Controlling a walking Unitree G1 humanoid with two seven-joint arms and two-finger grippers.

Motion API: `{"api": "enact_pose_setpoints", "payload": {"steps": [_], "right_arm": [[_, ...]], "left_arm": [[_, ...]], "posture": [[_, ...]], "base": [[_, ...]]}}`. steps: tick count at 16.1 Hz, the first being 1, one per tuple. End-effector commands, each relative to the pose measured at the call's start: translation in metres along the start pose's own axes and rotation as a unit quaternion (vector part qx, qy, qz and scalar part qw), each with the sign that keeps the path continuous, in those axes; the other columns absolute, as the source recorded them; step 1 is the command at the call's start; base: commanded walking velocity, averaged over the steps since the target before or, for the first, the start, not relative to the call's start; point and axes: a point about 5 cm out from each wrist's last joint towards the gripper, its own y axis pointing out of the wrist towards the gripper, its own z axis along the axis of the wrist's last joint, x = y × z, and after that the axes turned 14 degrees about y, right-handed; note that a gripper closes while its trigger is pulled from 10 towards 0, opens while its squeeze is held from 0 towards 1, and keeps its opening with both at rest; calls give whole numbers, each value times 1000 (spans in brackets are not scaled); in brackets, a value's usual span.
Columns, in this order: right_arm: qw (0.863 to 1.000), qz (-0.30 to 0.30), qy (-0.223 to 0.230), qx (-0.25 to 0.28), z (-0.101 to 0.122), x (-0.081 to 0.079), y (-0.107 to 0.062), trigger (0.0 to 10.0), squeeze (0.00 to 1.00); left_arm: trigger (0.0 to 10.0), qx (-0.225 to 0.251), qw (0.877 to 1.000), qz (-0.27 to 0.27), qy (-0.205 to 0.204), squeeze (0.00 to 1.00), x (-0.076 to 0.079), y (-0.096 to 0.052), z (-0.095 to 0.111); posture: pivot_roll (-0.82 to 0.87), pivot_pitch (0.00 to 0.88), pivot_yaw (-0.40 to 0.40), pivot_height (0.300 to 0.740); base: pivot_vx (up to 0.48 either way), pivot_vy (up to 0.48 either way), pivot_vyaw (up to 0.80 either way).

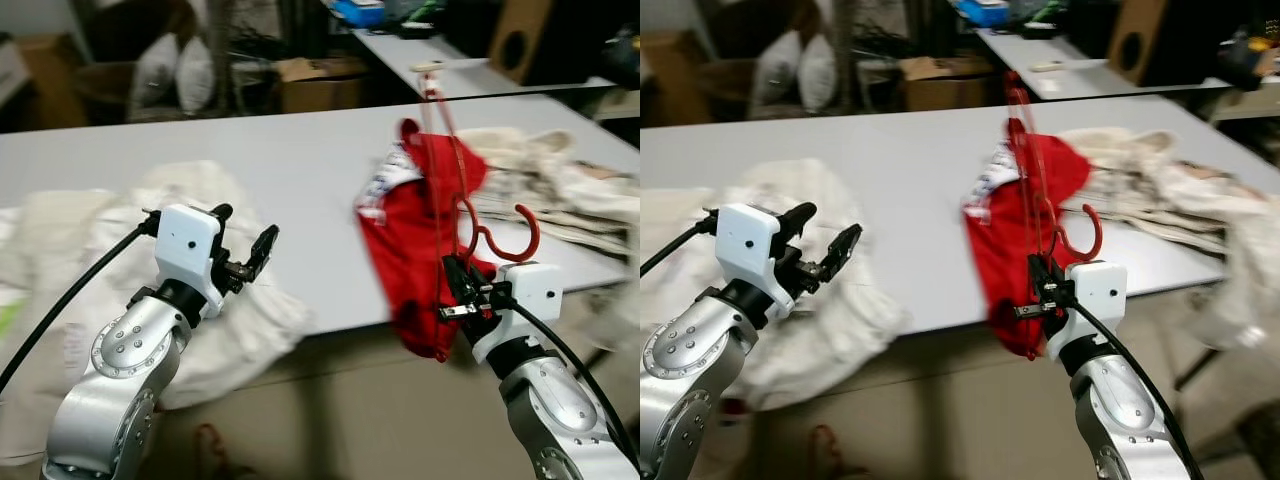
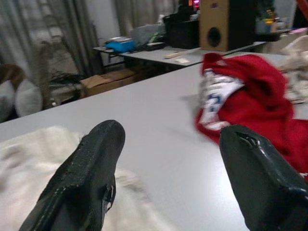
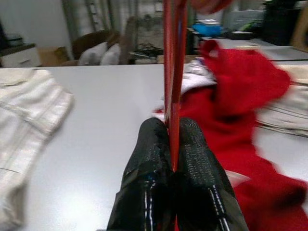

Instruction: Hang hanger

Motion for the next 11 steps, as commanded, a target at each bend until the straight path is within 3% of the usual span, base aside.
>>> {"api": "enact_pose_setpoints", "payload": {"steps": [1, 3, 5, 10, 11], "right_arm": [[1000, 14, 4, 4, 2, -5, 3, 10000, 0], [1000, 15, 4, 3, 1, -5, 3, 10000, 0], [1000, 17, 4, 2, 1, -5, 3, 10000, 0], [1000, 22, 2, -1, -1, -6, 4, 10000, 0], [1000, 23, 1, -1, -1, -6, 4, 10000, 0]], "left_arm": [[10000, -6, 1000, 9, 9, 0, -5, -3, -1], [10000, -3, 1000, 9, 16, 0, -6, -4, -1], [10000, -8, 999, 10, 39, 0, -6, -6, -1], [10000, -8, 999, 8, 36, 0, -6, -8, -2], [10000, -13, 1000, 13, 25, 0, -7, -7, -3]], "posture": [[61, 0, -17, 740], [64, 0, -20, 740], [68, 0, -23, 740], [74, 0, -20, 740], [72, 0, -18, 740]], "base": [[0, 480, 0], [0, 176, 0], [0, -480, 0], [0, -480, 0], [0, 0, 0]]}}
